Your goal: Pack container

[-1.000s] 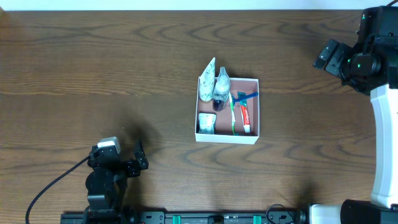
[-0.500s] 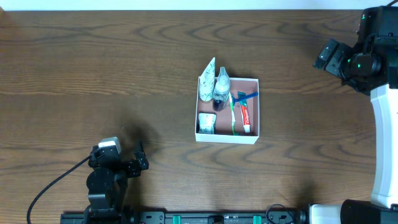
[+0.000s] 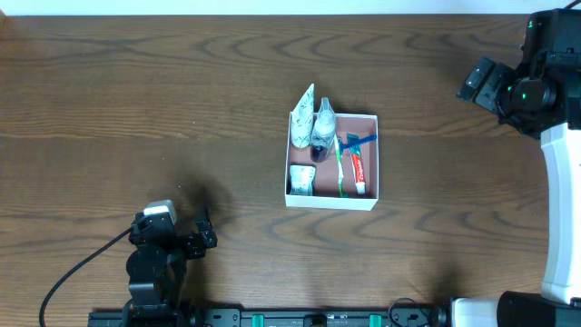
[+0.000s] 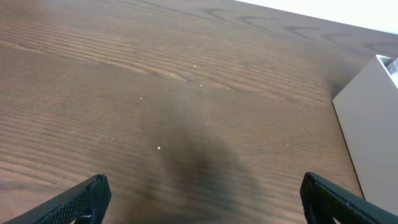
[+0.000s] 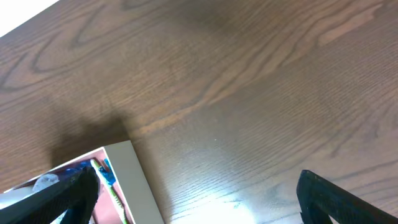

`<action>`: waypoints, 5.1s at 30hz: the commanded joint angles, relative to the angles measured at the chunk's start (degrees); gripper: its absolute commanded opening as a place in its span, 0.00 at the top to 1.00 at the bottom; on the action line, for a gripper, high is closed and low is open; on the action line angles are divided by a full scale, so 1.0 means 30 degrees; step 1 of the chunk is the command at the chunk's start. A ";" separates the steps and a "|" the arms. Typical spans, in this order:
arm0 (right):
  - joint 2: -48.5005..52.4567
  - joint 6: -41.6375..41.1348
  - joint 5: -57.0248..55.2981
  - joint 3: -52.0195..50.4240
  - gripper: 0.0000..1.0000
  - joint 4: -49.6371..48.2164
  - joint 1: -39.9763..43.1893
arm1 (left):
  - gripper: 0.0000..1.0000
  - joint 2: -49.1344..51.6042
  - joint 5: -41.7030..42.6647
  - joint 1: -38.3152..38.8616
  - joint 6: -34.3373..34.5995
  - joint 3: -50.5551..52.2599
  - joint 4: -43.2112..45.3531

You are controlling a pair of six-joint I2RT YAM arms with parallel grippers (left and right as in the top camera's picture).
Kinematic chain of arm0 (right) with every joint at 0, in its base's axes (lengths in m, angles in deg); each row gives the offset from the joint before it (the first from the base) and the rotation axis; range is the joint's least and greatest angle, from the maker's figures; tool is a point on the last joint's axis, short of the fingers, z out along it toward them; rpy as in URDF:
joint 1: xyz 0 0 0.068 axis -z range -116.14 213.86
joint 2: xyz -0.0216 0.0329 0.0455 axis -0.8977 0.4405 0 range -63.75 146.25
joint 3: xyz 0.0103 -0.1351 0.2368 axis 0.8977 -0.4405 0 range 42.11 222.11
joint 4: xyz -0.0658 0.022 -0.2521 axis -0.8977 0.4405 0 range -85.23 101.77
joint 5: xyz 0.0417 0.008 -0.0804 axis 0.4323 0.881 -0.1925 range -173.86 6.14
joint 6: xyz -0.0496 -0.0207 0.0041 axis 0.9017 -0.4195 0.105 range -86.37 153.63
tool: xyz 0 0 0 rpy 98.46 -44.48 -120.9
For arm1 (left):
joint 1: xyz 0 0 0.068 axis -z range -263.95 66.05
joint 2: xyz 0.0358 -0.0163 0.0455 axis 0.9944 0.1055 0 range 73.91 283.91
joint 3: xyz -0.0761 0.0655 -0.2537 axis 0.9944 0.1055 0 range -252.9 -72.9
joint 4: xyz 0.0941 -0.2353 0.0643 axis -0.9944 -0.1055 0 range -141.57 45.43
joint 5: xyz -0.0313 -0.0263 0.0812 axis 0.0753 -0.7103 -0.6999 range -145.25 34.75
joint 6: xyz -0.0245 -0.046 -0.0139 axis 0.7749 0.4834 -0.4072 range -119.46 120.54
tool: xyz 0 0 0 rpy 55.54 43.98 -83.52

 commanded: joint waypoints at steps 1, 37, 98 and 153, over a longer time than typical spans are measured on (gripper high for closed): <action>0.0015 -0.0211 -0.0131 0.0102 0.01 -0.0007 0.0000 | 0.02 -0.0058 -0.1239 -0.0102 -0.1443 0.0423 -0.0109; 0.0015 -0.0211 -0.0131 0.0102 0.01 -0.0007 0.0000 | 0.02 -0.0182 -0.1698 -0.0080 -0.1945 0.2375 1.0134; -1.3172 -0.1996 -0.1501 -1.3158 0.01 -1.2378 -0.2069 | 0.02 -0.0138 -0.1632 -0.0087 -0.1945 0.2973 0.8036; -2.9398 0.7817 0.4590 -3.3354 0.01 -2.2877 -0.0495 | 0.02 -0.0138 -0.1639 -0.0087 -0.1945 0.2973 0.8036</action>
